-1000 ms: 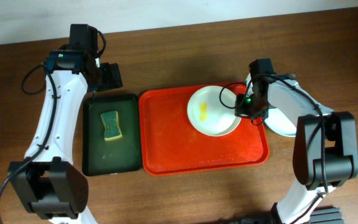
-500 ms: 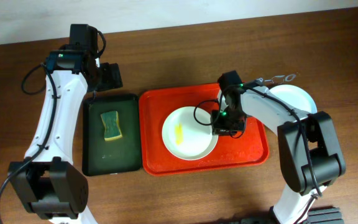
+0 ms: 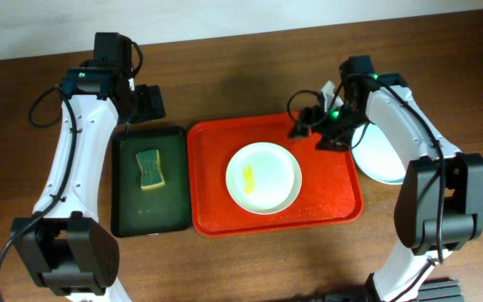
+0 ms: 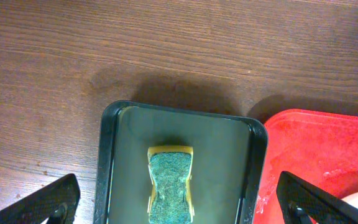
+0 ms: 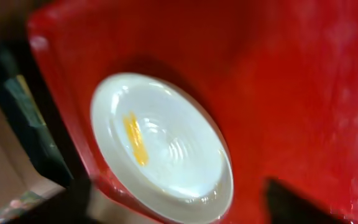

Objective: Clean dirty plates on tray and stack at the side

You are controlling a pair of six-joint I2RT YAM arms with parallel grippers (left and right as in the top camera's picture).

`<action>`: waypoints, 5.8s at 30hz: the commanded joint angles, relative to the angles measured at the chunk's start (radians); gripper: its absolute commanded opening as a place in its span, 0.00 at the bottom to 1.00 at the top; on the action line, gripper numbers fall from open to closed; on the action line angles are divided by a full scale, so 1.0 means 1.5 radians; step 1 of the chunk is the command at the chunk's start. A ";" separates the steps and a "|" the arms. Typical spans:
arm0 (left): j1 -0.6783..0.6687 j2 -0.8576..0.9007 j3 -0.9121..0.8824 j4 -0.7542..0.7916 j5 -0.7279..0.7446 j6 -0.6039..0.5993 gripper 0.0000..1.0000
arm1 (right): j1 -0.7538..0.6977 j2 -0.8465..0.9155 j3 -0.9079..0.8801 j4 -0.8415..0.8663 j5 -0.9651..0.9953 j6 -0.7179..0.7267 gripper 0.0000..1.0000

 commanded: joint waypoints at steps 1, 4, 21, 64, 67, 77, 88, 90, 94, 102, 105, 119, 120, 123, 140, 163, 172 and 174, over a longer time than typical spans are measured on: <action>0.004 -0.009 0.003 0.001 0.000 -0.004 0.99 | -0.009 -0.007 0.016 0.041 -0.017 -0.010 0.99; 0.004 -0.009 0.003 0.001 0.000 -0.004 0.99 | -0.010 -0.007 0.016 0.030 -0.016 -0.005 0.35; 0.004 -0.009 0.003 0.001 0.000 -0.004 0.99 | 0.096 -0.006 -0.040 -0.066 0.243 -0.005 0.32; 0.003 -0.006 0.001 -0.068 0.044 -0.003 1.00 | 0.109 -0.006 -0.182 0.091 0.194 0.078 0.04; -0.003 0.000 -0.027 -0.122 0.050 0.024 0.92 | 0.109 -0.006 -0.182 0.091 0.194 0.078 0.04; -0.004 0.013 -0.250 0.047 0.051 0.024 0.74 | 0.109 -0.006 -0.182 0.091 0.194 0.078 0.05; -0.003 0.084 -0.268 0.112 0.025 0.024 0.71 | 0.109 -0.006 -0.182 0.094 0.198 0.078 0.05; -0.002 0.084 -0.268 0.113 0.023 0.024 0.64 | 0.109 -0.006 -0.182 0.094 0.198 0.078 0.05; 0.000 0.084 -0.268 0.112 0.023 0.021 0.51 | 0.109 -0.006 -0.182 0.094 0.198 0.078 0.05; 0.000 0.084 -0.268 0.112 0.023 0.021 0.34 | 0.109 -0.006 -0.182 0.094 0.198 0.078 0.05; 0.000 0.084 -0.268 0.112 0.023 0.021 0.26 | 0.109 -0.006 -0.182 0.094 0.198 0.078 0.05; 0.000 0.084 -0.257 0.127 0.026 0.057 0.00 | 0.109 -0.006 -0.182 0.078 0.198 0.078 0.05; 0.000 0.082 -0.254 0.127 0.025 0.058 0.00 | 0.109 -0.006 -0.182 0.076 0.198 0.078 0.04; 0.000 0.059 -0.245 0.127 0.025 0.070 0.00 | 0.109 -0.006 -0.182 0.068 0.196 0.078 0.04; -0.021 -0.006 -0.102 -0.031 0.099 0.095 0.00 | 0.109 -0.006 -0.182 0.016 0.136 0.078 0.04; -0.047 -0.006 -0.100 -0.048 0.046 0.094 0.00 | 0.166 -0.006 -0.182 0.023 0.211 0.078 0.04; -0.047 -0.006 -0.100 -0.054 0.046 0.094 0.00 | 0.166 -0.006 -0.182 0.021 0.211 0.086 0.04; -0.047 -0.006 -0.100 -0.058 0.046 0.094 0.00 | 0.166 -0.006 -0.182 0.021 0.211 0.086 0.17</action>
